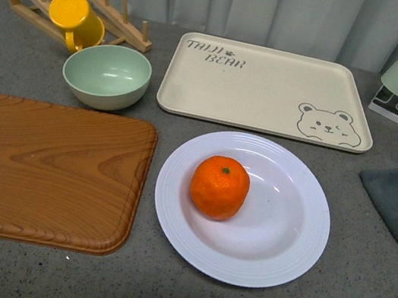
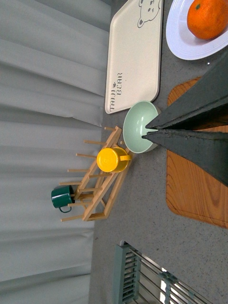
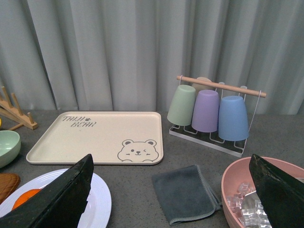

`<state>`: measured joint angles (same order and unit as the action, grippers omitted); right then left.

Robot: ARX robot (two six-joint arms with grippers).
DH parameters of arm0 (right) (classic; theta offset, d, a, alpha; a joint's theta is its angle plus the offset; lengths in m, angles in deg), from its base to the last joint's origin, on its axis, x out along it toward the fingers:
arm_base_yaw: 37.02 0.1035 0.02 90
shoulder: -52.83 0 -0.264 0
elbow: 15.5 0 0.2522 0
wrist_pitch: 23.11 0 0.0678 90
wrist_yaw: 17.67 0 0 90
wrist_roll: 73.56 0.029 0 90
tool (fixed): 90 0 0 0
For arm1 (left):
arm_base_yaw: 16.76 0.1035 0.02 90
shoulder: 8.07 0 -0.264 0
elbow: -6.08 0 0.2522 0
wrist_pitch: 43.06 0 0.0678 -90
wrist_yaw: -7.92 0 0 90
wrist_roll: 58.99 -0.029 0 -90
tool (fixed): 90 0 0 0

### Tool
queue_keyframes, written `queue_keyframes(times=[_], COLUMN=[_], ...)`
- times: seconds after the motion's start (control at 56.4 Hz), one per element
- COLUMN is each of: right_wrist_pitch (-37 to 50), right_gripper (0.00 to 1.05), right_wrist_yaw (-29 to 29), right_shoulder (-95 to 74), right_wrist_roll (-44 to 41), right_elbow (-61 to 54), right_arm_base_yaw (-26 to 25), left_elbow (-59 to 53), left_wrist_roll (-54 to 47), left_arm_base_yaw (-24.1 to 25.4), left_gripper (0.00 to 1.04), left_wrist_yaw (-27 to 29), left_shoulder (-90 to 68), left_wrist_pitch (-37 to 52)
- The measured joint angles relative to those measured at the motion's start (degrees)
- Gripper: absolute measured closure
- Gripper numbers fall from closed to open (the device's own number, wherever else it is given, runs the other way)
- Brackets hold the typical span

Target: Place orange and plate with both arms

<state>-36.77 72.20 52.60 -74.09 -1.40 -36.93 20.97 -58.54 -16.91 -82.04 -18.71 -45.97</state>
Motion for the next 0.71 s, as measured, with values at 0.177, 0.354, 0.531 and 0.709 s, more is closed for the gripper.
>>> queue_keyframes(times=[0.177,0.354,0.531,0.709], right_wrist_pitch=[0.0,0.0,0.0,0.0], right_gripper=[0.09,0.09,0.09,0.09], right_wrist_yaw=[0.0,0.0,0.0,0.0], right_shoulder=[0.0,0.0,0.0,0.0], right_wrist_roll=[0.0,0.0,0.0,0.0], right_elbow=[0.0,0.0,0.0,0.0], right_arm_base_yaw=[0.0,0.0,0.0,0.0], left_elbow=[0.0,0.0,0.0,0.0], left_wrist_roll=[0.0,0.0,0.0,0.0], left_arm_base_yaw=[0.0,0.0,0.0,0.0], left_gripper=[1.01,1.01,0.95,0.61], left_wrist_yaw=[0.0,0.0,0.0,0.0], left_shoulder=[8.6,10.3,10.4,10.4], left_wrist_pitch=[-10.1,-10.7,-10.8,-10.8])
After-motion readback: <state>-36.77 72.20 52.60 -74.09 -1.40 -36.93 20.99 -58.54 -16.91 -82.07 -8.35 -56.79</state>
